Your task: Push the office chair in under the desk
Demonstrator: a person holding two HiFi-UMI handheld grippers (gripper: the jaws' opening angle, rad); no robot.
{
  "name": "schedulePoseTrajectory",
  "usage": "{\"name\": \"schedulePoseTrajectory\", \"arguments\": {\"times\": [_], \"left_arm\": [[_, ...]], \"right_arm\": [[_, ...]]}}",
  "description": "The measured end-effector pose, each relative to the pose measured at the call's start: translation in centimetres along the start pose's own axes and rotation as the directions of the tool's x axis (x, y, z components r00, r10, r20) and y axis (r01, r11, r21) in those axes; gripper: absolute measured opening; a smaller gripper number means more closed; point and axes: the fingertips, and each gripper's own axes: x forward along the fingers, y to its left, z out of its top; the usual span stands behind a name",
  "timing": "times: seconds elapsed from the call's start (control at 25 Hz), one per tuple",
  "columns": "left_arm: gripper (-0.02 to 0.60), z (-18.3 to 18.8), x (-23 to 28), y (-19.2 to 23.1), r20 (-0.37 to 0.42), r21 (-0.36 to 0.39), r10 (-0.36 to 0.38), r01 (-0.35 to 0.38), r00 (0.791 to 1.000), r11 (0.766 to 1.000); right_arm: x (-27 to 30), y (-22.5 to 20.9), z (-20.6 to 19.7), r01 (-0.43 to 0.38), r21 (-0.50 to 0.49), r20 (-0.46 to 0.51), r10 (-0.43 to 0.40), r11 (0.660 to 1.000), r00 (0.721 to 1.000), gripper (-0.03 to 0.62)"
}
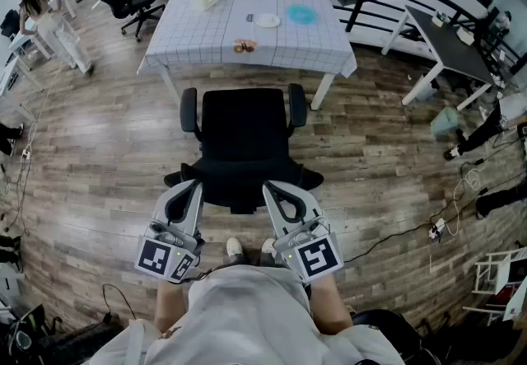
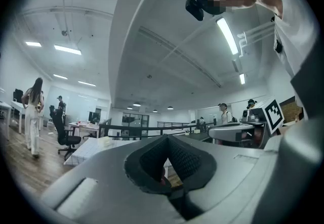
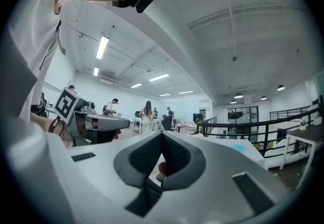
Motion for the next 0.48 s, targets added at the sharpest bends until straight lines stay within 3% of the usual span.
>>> {"name": "schedulePoseTrajectory", "arguments": {"times": [0.48], "left_arm": [[0.002, 0.43, -0.34, 0.11, 0.009, 0.004, 0.004, -0.004, 1.0, 1.0]], "right_arm": [[-0.3, 0.02, 0.73, -0.006, -0.003, 0.037, 0.006, 1.0, 0.999, 0.003]]}}
